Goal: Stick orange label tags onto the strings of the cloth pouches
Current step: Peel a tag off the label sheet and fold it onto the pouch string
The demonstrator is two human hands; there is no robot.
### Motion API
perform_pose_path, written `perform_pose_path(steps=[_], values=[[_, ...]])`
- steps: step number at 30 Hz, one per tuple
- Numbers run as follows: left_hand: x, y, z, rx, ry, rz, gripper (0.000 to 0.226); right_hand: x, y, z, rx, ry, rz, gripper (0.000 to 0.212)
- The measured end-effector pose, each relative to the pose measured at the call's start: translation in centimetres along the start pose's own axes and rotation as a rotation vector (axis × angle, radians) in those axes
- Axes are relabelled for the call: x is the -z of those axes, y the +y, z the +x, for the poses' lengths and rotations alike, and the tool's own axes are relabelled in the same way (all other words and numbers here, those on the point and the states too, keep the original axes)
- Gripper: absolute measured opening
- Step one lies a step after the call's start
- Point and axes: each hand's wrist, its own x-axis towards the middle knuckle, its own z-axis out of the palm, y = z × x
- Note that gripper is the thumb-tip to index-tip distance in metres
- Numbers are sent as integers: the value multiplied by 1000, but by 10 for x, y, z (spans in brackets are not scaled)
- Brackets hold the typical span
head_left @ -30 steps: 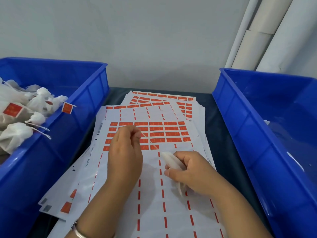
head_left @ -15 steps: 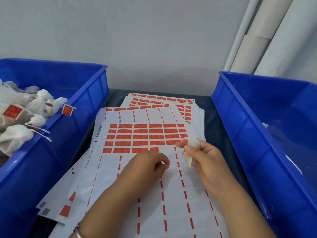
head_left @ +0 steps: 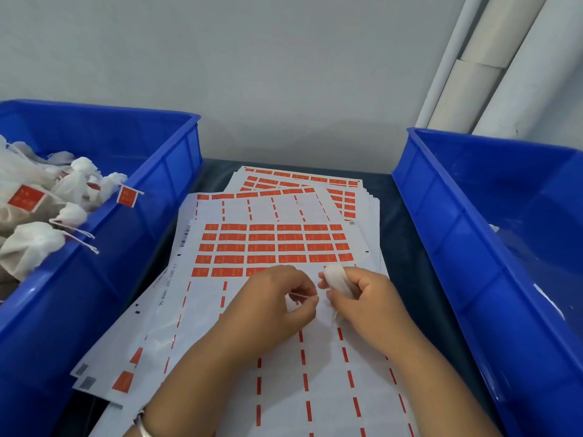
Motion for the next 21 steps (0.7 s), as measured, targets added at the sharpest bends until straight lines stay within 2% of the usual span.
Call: perform_pose_path(steps=[5, 11, 14, 21], values=[[-3, -1, 0, -72, 58, 2, 28, -3, 1, -4, 5, -86, -137, 16], [-4, -3, 2, -79, 129, -81, 26, -3, -4, -6, 41, -305, -48, 6], [-6, -1, 1, -42, 97, -178, 24, -3, -3, -7, 56, -394, -2, 13], [-7, 2, 2, 67, 167, -317, 23, -6, -1, -7, 114, -309, 16, 8]])
